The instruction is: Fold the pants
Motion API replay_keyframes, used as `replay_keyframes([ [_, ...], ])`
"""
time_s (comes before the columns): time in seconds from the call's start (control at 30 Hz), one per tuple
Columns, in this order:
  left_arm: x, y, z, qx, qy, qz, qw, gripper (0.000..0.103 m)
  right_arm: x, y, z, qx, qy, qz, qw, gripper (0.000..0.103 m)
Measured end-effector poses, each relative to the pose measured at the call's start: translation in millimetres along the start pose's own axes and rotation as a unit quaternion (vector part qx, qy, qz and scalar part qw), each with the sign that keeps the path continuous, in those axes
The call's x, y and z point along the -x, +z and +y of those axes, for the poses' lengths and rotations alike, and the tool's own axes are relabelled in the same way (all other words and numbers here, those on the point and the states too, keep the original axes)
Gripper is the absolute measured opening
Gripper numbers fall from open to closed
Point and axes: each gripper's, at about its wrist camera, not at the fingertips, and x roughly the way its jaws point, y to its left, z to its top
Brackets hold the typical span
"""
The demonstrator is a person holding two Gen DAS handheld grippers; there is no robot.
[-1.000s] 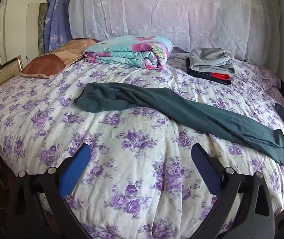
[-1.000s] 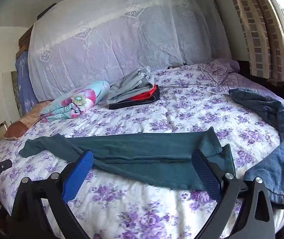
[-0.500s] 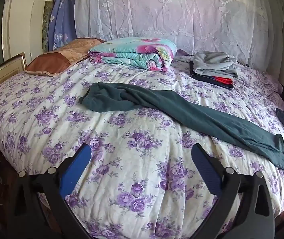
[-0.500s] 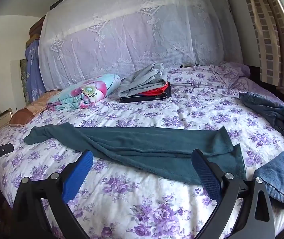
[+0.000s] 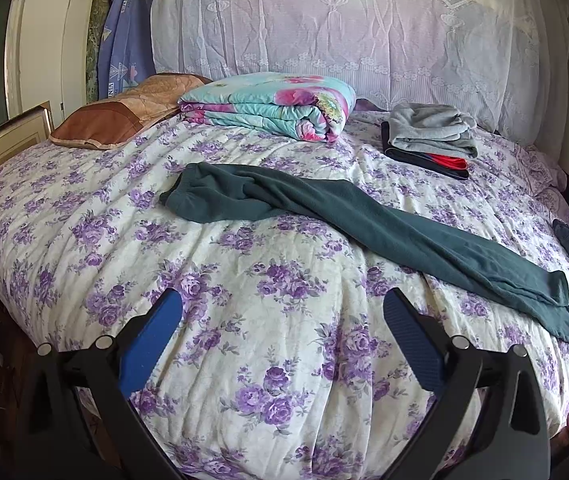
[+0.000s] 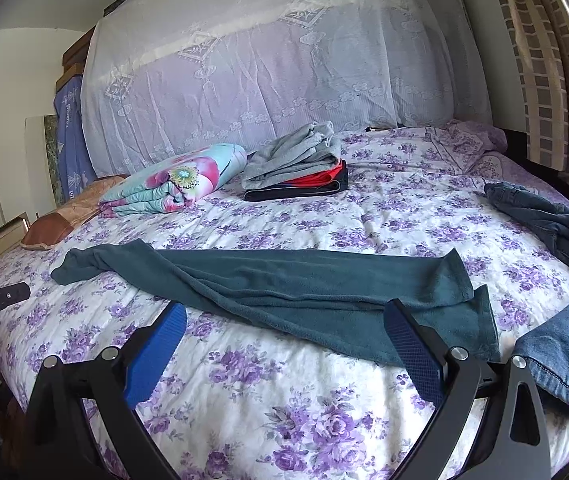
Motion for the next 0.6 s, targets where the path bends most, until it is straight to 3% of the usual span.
replay_keyframes([
  [0.6,-0.5,-0.6,0.8,0.001,-0.001,0.001,1.0000,0.098,-0.6,0.0,1.7,0.002,0.002,0.003,1.000,0.100],
])
